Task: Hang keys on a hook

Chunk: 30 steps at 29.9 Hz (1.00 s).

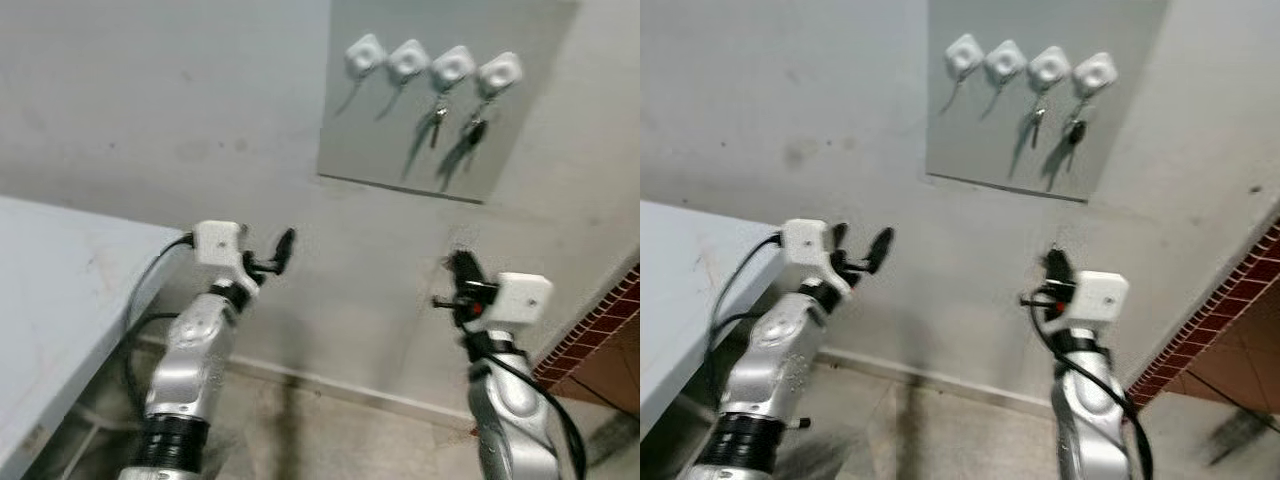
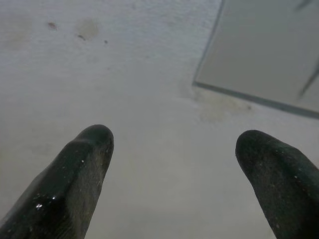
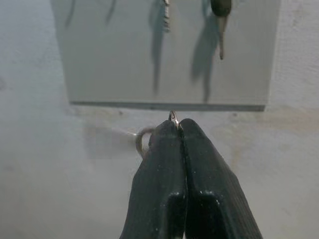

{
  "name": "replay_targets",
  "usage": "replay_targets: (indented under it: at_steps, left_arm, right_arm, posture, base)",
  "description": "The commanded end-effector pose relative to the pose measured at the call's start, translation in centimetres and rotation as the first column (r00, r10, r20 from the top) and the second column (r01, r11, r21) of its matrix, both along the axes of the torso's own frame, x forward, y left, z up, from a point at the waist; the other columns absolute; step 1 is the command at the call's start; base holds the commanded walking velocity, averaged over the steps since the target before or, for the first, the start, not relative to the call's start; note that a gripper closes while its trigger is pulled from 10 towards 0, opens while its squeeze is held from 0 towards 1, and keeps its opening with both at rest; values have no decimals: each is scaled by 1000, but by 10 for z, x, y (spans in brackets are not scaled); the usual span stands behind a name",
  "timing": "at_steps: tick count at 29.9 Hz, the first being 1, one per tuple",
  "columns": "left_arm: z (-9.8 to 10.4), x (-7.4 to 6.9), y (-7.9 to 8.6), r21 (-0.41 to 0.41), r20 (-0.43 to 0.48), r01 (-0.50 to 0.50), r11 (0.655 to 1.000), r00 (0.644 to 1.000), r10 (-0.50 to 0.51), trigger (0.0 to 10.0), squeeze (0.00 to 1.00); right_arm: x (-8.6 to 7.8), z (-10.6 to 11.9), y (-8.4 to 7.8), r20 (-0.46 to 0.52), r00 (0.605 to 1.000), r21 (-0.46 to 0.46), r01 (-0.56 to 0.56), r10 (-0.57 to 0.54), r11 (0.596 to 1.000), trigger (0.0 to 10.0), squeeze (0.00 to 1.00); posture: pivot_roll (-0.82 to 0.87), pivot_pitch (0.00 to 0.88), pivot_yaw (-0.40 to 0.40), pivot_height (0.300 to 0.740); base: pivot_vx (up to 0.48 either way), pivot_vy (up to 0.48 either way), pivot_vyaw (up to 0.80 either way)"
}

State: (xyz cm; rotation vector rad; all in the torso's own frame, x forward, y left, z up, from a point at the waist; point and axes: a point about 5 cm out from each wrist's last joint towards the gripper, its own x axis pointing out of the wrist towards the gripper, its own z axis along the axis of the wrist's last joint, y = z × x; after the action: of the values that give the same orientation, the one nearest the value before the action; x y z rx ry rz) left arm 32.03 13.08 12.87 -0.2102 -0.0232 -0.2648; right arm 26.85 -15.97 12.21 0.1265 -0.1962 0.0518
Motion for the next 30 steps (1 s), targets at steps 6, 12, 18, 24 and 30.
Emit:
replay_targets:
  at_steps: [6,12,18,24,30]
  left_arm:
    - [3,1,-12,-47,-5,11,999,1000,-11,10000,0]
    - [4,1,-15,-35,-3,24,999,1000,-25,10000,0]
    - [12,1,-21,-43,25,70,997,997,-69,10000,0]
    - [26,0,-34,-46,68,142,989,988,-139,10000,0]
    - [37,-2,-46,-25,112,225,974,969,-221,10000,0]
  right_arm:
    - [0,2,-11,-5,999,-11,39,-39,999,10000,0]
    - [2,-1,-12,-49,998,-39,43,-45,998,10000,0]
    - [10,-2,-16,-113,994,-47,2,-7,999,10000,0]
    - [20,20,-11,-20,995,-99,-97,96,990,10000,0]
    - [33,41,-1,54,980,-122,-183,191,975,10000,0]
  posture:
    - [-35,0,-41,740]
    - [-43,0,-39,740]
    - [-48,0,-37,740]
    - [-47,0,-39,740]
    - [-43,3,-42,740]
  base:
    - [113,0,0]
    - [0,0,0]
    - [0,0,0]
    - [0,0,0]
    - [0,0,0]
